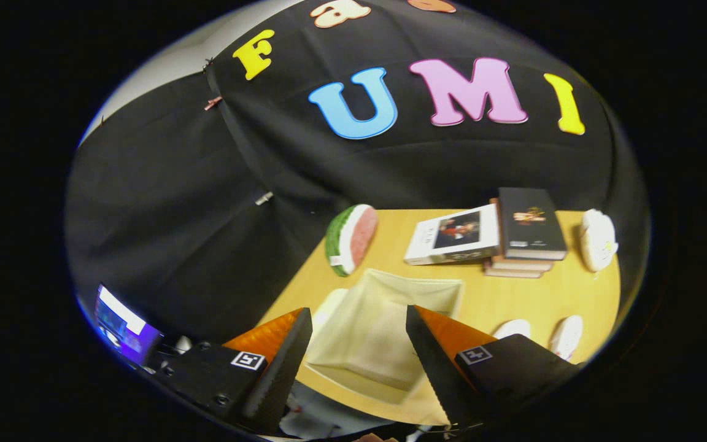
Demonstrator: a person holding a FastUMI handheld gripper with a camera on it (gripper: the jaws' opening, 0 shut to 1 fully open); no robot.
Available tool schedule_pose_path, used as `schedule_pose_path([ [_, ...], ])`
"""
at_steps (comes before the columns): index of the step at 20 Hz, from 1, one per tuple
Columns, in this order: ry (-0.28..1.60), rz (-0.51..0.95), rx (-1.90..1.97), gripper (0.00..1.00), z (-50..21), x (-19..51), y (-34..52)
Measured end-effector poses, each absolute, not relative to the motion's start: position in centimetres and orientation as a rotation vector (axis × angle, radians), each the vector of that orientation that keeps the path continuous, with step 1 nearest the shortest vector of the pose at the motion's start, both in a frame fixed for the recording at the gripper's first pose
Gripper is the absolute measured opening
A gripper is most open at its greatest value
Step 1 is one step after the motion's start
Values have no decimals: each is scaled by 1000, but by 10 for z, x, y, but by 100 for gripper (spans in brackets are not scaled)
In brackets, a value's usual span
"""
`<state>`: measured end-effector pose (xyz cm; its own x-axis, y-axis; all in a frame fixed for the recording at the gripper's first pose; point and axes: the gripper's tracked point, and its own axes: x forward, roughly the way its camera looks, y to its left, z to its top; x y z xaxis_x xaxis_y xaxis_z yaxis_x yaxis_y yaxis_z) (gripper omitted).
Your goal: Open the storage box then place both shoes into the box .Put the left shoe in first, then the right shoe, with the right side of both shoes facing outward in a uniform manner.
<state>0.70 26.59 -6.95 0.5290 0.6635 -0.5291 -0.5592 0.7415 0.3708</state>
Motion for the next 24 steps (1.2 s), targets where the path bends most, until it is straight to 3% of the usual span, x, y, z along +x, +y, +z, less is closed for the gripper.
schedule_pose_path([
  [3,684,633,-17,98,-118,13,186],
  [8,822,567,-118,98,-221,-4,100],
  [15,995,532,-125,99,-337,-2,82],
  [24,1086,447,0,99,-387,47,95],
])
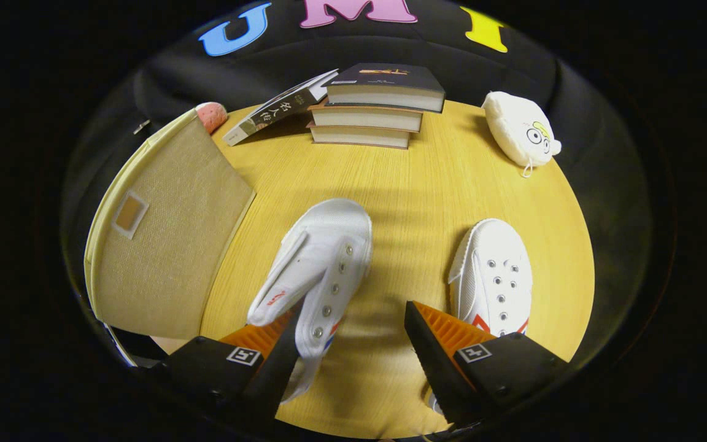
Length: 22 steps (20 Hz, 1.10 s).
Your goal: Open the storage box then place both shoes into the box .Put the left shoe in first, then the right shoe, with the right side of both shoes facing outward in a uniform manner.
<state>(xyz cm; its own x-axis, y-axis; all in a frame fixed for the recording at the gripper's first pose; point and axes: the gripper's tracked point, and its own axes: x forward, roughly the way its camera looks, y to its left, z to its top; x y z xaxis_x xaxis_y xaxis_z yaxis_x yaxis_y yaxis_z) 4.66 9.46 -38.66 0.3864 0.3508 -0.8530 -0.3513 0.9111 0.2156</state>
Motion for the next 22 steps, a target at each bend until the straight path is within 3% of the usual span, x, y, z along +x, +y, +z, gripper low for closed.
schedule_pose_path([
  [1,1095,454,17,98,-389,49,100],
  [3,1129,458,49,78,-398,48,109],
  [4,1155,453,72,57,-402,47,113],
  [10,1191,376,171,13,-402,55,107],
  [12,1211,361,186,8,-401,51,104],
  [16,1221,273,282,8,-371,35,98],
  [22,1133,130,440,8,-268,30,87],
])
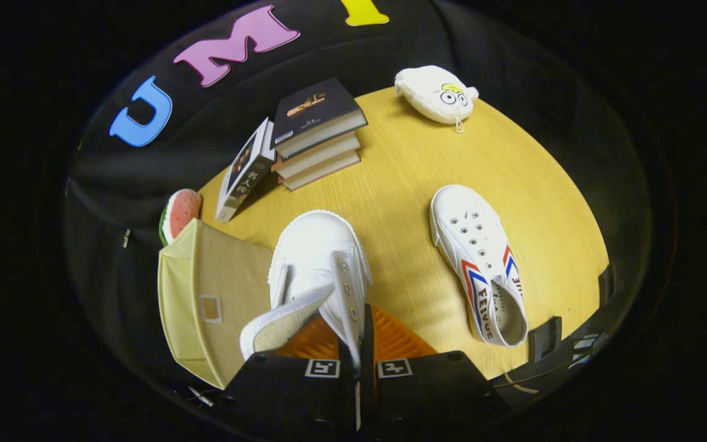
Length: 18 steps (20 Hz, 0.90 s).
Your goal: Open the storage box then place both shoes into the box .Put the left shoe in first, then the right shoe, with the right side of both shoes facing outward in a uniform manner.
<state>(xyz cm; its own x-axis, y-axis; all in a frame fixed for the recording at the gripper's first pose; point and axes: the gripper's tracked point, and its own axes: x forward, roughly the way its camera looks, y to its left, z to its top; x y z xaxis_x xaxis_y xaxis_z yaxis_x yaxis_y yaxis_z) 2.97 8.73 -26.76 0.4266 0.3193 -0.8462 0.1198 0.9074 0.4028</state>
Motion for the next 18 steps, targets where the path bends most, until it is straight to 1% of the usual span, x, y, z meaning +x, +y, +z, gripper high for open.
schedule_pose_path([
  [3,1071,101,459,8,-215,29,102],
  [6,1028,146,497,8,-171,33,146],
  [9,1017,212,579,8,-144,38,208],
  [14,1067,258,609,8,-149,41,292],
  [18,1099,273,591,8,-165,36,335],
])
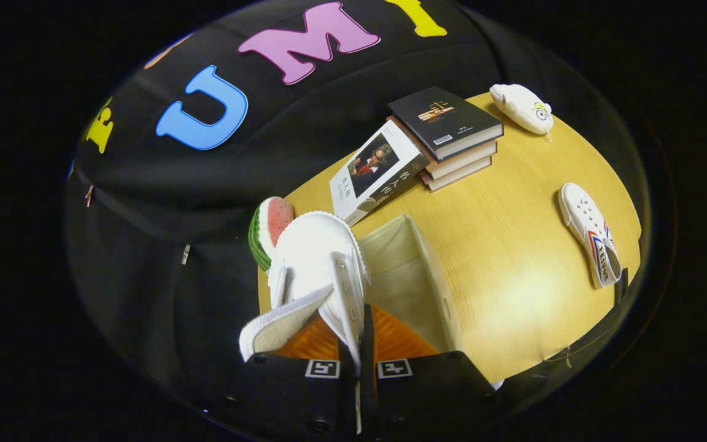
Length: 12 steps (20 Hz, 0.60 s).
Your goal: Open the storage box then place both shoes into the box .Put the left shoe in first, then the right shoe, with the right side of both shoes facing outward in a uniform manner.
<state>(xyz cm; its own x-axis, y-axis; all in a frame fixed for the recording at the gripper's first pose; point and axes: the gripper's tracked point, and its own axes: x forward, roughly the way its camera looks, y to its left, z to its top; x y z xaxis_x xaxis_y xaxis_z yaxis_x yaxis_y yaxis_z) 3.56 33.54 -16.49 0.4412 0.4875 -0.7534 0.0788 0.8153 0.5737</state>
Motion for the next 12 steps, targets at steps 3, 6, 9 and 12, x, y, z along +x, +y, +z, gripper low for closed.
schedule_pose_path([
  [3,1131,256,546,8,-189,30,349],
  [6,1177,209,532,8,-213,24,357],
  [9,1214,203,541,8,-226,18,368],
  [12,1226,210,511,10,-235,17,373],
])
